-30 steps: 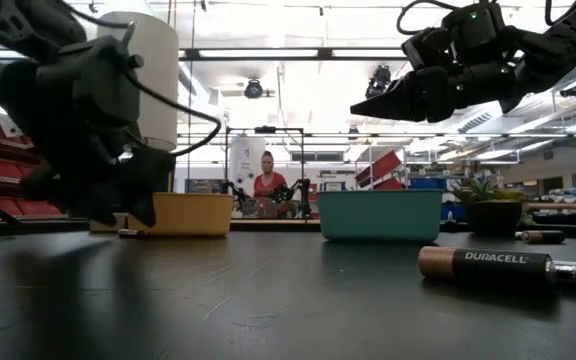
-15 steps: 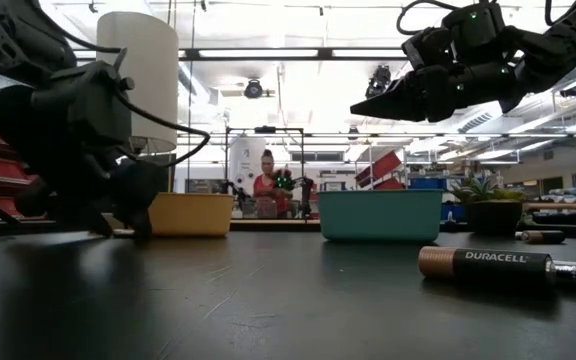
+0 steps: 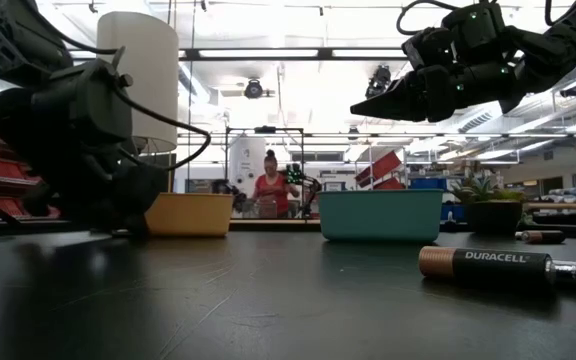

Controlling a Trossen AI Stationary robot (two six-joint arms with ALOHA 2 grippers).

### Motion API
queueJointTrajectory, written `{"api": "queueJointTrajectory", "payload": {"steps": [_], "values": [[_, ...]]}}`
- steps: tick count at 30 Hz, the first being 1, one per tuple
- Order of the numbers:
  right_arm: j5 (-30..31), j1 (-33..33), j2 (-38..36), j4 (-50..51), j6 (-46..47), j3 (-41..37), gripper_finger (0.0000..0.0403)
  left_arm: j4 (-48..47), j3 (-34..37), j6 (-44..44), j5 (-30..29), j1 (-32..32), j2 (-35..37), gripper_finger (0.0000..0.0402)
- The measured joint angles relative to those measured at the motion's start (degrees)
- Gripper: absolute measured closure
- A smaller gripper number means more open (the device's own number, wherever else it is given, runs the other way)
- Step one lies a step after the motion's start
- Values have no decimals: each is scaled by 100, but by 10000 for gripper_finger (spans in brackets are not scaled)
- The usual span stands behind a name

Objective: Sort batteries
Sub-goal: Put the top left silver battery into the blue bin

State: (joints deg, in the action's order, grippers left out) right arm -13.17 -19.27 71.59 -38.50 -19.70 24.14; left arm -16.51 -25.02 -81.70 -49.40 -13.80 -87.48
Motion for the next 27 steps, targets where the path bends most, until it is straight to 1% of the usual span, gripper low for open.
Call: {"api": "queueJointTrajectory", "payload": {"steps": [2,3,4,5,12,15,18,20,21,23,27], "values": [[0,0,0,2,0,0,300,69,-12,53,55,2,2,211],[-1,0,0,2,0,0,300,90,-12,67,100,2,3,218],[0,0,0,0,0,0,300,87,-10,68,131,-1,3,252],[-2,0,0,2,0,-2,300,99,-9,71,155,-2,2,274],[-2,-2,0,12,0,-2,300,194,-87,377,521,-9,44,356],[0,-1,0,77,0,-2,300,151,-235,622,697,-7,94,379],[26,-35,0,125,45,-2,300,265,-488,1037,1085,-9,92,376],[9,-57,0,145,141,-2,300,388,-730,1462,1482,-17,73,360],[15,-59,0,149,159,-2,300,415,-840,1644,1565,-20,63,348],[222,-50,0,148,201,2,298,352,-1014,2030,1542,22,63,320],[750,99,76,525,341,337,292,384,-1294,3025,1073,118,68,266]]}}
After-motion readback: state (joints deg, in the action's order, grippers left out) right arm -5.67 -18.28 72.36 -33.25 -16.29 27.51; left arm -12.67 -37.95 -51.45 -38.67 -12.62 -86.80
